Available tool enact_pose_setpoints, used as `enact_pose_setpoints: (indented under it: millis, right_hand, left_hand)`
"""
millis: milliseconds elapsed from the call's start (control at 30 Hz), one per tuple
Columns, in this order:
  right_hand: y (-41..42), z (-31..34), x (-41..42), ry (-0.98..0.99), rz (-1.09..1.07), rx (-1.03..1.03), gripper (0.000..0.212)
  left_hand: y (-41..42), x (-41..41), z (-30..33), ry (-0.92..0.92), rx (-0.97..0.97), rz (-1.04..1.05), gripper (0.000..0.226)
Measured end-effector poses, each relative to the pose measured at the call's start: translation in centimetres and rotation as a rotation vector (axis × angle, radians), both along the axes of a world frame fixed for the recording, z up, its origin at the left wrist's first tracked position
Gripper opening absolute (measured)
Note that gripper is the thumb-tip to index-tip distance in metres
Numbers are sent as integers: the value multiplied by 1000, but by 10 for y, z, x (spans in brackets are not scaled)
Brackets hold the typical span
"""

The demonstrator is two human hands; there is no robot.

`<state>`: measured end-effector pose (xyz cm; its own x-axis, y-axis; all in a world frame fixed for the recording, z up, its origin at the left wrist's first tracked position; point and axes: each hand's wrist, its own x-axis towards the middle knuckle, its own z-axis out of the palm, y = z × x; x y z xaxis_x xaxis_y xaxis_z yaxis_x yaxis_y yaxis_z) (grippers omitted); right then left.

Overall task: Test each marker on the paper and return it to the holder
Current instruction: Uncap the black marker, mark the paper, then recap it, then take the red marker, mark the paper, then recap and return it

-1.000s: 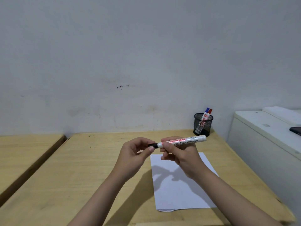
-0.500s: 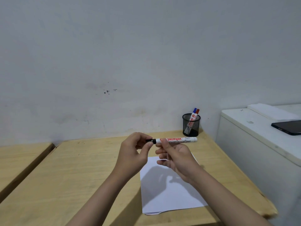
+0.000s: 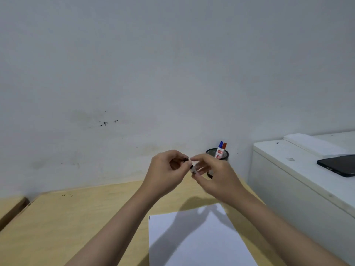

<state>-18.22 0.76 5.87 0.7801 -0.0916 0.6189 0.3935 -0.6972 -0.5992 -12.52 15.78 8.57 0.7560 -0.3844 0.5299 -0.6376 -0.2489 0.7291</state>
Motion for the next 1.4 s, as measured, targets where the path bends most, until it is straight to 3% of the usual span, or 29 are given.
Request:
enact_pose_setpoints:
  millis: [133, 367, 633, 933, 1067, 1233, 1400]
  right_hand:
    - [-51, 10, 29, -110, -164, 201, 56]
    - [-131, 25, 89, -304, -442, 360, 45]
    - [-151, -30, 137, 159, -544, 215, 41]
    - [-164, -36, 157, 363, -735, -29, 48]
    - [-163, -32, 164, 457, -833, -220, 35]
    - [-153, -28, 160, 360, -806, -183, 26]
    - [-136, -8, 134, 38, -519, 130, 9]
  left_hand:
    - [-47, 38, -12, -20, -10, 40, 21]
    - [-122, 99, -55, -13, 190, 64, 32]
    - [-157, 128, -84, 60, 173, 151, 35]
    - [-164, 137, -81, 32, 134, 133, 37]
    - [-163, 139, -81, 45, 139, 130, 41]
    - [-163, 136, -81, 52, 135, 135, 35]
    - [-159, 129, -77, 49, 235, 95, 29]
